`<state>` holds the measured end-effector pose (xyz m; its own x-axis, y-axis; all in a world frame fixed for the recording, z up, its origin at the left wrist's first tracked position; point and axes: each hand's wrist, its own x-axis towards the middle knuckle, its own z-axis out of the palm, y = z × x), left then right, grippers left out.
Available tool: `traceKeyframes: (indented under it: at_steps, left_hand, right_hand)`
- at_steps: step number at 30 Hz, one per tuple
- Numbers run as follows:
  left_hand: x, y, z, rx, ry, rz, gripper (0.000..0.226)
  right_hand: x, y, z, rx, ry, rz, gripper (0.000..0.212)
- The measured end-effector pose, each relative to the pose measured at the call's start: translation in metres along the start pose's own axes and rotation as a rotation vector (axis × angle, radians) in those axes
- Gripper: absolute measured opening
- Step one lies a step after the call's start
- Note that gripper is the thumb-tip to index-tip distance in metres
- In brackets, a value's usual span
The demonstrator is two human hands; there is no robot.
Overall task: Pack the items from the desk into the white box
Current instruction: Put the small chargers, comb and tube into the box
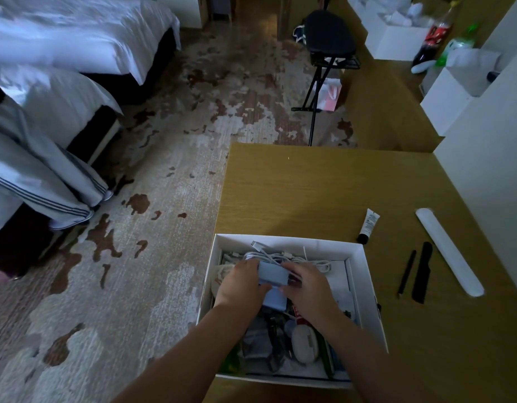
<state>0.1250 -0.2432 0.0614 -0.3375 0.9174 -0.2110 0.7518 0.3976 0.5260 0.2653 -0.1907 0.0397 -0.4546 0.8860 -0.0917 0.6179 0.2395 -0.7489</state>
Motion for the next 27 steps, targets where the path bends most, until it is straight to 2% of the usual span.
traceKeyframes:
  at_steps: [3,6,10,18,21,27]
  left_hand:
    - [-0.001,-0.001,-0.001,-0.008,0.023,-0.04,0.037]
    - [-0.001,-0.001,-0.002,-0.005,0.021,-0.051,0.036]
    - [-0.003,0.004,-0.006,-0.011,0.026,-0.044,0.039]
    - [-0.008,0.025,-0.025,-0.106,0.154,0.055,0.041]
    - [-0.004,0.037,-0.033,-0.158,0.185,0.095,0.039]
    - [0.013,0.081,-0.039,-0.174,0.19,0.219,0.033]
  right_hand:
    - [0.003,-0.002,0.002,0.065,0.031,0.07,0.046]
    - [0.005,-0.003,0.003,0.032,0.059,0.057,0.045]
    - [0.009,-0.005,0.0,0.056,0.012,0.048,0.043]
    - [0.001,-0.004,-0.011,0.141,-0.07,0.108,0.063]
    - [-0.007,0.001,-0.021,0.123,-0.056,0.141,0.056]
    - [-0.03,0.017,-0.066,0.153,0.084,0.163,0.025]
